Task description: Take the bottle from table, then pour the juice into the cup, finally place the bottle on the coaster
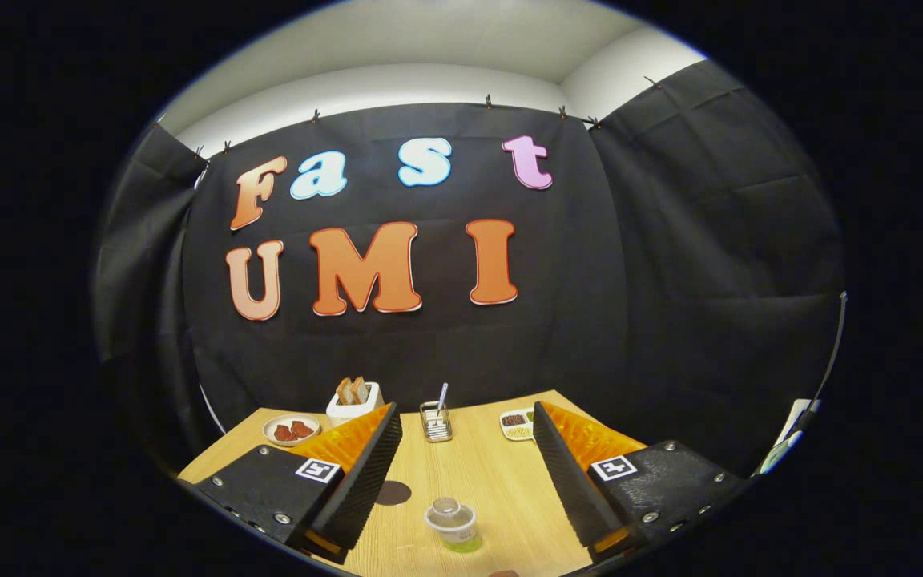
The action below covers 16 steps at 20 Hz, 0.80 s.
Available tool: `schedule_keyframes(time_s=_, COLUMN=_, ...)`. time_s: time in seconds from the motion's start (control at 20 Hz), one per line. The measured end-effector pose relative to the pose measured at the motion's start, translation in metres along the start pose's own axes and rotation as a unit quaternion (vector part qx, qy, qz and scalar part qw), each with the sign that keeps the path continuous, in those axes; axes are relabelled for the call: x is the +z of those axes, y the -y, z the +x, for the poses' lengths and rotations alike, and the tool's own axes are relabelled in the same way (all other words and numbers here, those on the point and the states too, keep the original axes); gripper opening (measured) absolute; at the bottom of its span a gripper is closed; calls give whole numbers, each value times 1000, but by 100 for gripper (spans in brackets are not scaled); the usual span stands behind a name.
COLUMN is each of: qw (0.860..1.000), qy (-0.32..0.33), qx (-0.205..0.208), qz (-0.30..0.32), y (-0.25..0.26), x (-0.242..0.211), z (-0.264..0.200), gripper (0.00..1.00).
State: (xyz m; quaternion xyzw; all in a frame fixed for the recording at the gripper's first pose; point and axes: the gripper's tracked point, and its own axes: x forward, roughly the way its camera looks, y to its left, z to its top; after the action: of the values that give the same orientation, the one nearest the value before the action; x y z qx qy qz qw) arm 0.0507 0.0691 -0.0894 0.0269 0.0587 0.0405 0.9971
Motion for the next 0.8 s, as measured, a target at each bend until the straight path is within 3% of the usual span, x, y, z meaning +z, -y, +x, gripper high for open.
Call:
schedule_keyframes(time_s=0.4, qw=999, qy=-43, qx=22, qz=-10, y=-12, x=-82, z=-3, gripper=98)
schedule_keyframes(time_s=0.8, qw=988, qy=-139, qx=37, qz=-49, y=-21, x=-193, z=2, gripper=98)
